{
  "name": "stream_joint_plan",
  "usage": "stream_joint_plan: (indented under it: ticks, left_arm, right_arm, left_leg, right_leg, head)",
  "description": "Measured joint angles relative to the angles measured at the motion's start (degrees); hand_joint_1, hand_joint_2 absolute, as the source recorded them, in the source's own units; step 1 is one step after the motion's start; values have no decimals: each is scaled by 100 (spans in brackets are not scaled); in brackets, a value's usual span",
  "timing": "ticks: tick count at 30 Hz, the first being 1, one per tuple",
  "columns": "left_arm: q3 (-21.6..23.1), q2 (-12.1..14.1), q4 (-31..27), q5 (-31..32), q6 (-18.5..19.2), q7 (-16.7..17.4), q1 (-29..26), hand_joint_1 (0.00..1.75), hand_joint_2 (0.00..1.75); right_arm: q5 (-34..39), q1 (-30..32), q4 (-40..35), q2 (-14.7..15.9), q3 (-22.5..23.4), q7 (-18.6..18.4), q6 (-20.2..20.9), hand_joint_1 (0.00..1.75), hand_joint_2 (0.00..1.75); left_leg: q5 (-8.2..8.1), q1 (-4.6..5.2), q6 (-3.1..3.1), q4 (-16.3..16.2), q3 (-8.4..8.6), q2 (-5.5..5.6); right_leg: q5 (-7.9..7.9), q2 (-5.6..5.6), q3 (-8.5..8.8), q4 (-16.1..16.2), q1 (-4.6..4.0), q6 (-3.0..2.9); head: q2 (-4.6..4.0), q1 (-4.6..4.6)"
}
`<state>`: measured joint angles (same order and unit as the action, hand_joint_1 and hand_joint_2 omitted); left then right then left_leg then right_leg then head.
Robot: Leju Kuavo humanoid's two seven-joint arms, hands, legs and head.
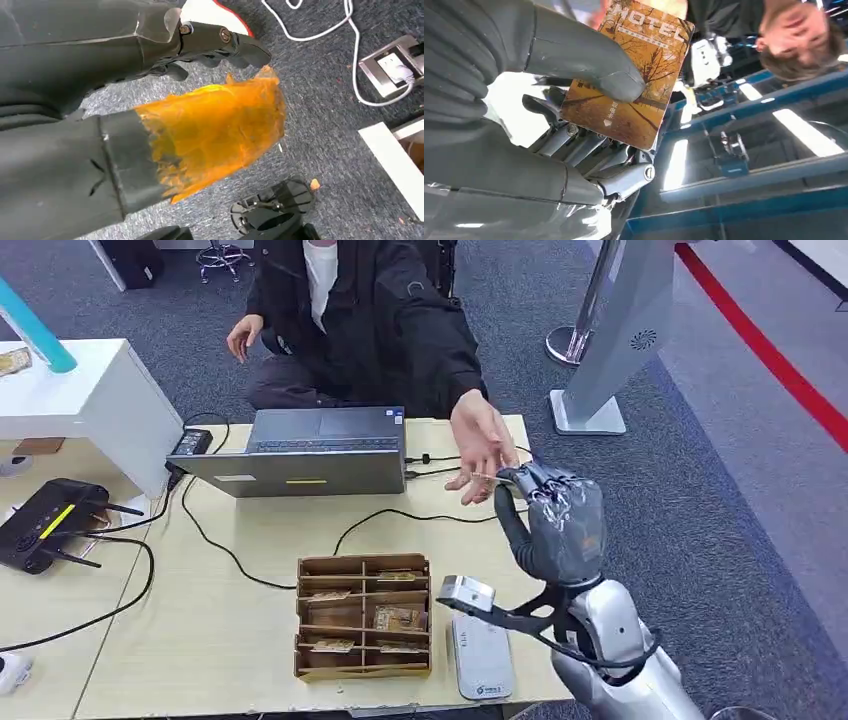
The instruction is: Pass the card to the sensor for recognition and then transmit it.
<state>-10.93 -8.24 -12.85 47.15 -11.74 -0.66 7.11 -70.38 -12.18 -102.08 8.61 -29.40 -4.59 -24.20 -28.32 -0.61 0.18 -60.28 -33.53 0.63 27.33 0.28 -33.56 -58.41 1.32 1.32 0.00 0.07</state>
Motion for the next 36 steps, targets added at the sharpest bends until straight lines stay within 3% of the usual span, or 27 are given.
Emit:
stream_joint_plan:
  ticks: [12,13,14,18,19,28,36]
  left_arm:
    - [105,0,-2,81,52,57,24,0,0]
    - [107,0,-2,85,52,57,25,0,0]
    - [109,2,-2,85,52,59,26,0,0]
    - [125,0,-4,85,52,66,28,0,0]
    - [131,0,-4,81,50,66,28,0,0]
    - [136,2,-4,11,24,63,25,0,0]
    - [133,9,-4,-118,-59,-15,-2,0,0]
  right_arm:
    - [-177,-505,745,-135,-63,-256,326,175,175]
    - [-205,-527,800,-151,-68,-273,326,103,175]
    - [-240,-549,855,-168,-70,-308,328,2,175]
    - [-399,-573,929,-184,-90,-422,402,0,175]
    - [-417,-576,940,-186,-98,-444,448,0,0]
    - [-321,-539,885,-188,-177,-435,466,0,0]
    - [509,-48,261,-179,-157,34,-192,0,0]
  left_leg:
    - [-1,0,0,0,-3,0]
    - [0,0,0,0,-3,1]
    - [0,0,0,-1,-3,2]
    - [-1,0,0,-1,-3,1]
    - [-1,0,0,-1,-3,1]
    - [-1,0,0,-1,-3,1]
    - [-2,0,1,-1,-5,2]
  right_leg:
    - [0,0,-2,1,0,0]
    - [0,-1,-2,1,0,0]
    - [0,-2,-2,0,0,0]
    - [0,0,-2,0,0,0]
    - [1,0,-3,1,0,0]
    - [1,-1,-3,1,0,0]
    - [3,-1,-6,2,0,1]
  head:
    - [0,-2]
    - [0,0]
    - [0,0]
    - [0,-2]
    - [0,-2]
    - [0,-2]
    - [0,-2]
